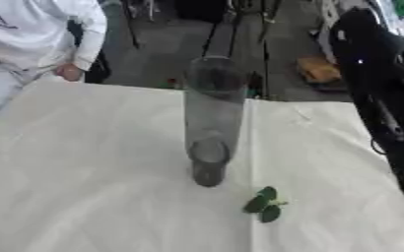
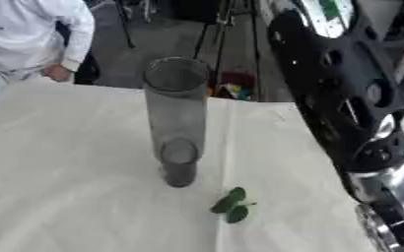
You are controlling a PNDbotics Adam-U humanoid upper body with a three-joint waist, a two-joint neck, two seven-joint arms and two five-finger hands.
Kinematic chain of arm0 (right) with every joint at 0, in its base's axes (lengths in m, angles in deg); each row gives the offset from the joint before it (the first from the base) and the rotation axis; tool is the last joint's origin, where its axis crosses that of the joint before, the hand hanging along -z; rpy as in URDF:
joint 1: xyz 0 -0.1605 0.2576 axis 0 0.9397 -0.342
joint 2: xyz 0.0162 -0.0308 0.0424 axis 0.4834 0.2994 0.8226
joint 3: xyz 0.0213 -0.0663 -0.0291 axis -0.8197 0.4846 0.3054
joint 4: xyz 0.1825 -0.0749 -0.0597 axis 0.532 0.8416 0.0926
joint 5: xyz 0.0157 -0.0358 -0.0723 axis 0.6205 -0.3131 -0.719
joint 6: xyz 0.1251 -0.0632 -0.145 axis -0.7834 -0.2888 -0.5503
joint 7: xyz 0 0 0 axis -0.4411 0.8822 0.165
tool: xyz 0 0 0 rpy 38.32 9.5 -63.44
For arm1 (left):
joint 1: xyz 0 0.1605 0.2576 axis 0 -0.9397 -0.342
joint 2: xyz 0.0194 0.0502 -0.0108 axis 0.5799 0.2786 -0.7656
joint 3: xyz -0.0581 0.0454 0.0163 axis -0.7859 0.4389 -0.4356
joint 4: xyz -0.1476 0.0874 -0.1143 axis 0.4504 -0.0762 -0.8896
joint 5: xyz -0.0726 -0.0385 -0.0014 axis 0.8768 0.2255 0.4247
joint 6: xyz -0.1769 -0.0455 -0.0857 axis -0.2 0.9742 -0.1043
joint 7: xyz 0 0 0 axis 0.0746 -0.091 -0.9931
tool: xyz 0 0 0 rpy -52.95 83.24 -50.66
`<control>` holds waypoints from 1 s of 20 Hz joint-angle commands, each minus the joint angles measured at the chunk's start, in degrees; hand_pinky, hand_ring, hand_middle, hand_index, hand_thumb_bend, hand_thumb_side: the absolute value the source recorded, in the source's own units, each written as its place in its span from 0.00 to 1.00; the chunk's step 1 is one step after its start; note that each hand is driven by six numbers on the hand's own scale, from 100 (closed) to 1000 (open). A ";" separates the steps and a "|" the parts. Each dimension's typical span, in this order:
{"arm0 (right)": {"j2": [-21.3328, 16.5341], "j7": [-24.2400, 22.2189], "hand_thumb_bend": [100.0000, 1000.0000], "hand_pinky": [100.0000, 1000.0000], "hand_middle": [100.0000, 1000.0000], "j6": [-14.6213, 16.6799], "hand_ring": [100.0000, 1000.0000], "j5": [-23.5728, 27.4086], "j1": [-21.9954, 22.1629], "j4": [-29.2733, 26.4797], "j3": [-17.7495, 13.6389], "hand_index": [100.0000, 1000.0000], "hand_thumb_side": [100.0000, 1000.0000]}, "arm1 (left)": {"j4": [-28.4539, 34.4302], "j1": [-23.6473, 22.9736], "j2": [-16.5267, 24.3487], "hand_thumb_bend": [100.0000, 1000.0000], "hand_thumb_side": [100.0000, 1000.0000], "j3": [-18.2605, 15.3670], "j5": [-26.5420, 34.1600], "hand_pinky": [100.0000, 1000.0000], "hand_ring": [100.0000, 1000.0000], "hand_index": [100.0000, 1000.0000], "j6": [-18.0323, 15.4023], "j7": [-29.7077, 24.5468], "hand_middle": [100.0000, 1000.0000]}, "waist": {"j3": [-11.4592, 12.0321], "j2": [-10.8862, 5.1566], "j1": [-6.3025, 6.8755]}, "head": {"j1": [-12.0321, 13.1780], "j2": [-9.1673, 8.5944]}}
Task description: Arrange flowers into the vase.
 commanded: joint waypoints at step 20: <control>2.35 9.08 0.17 0.00 0.00 -6.76 0.00 7.47 -3.28 -0.22 -0.49 0.00 0.34 | 0.94 1.95 1.32 0.00 1.00 0.26 0.88 0.76 0.94 0.96 0.00 -0.83 0.89 | 0.35 -1.49 -0.56 | 0.27 -0.95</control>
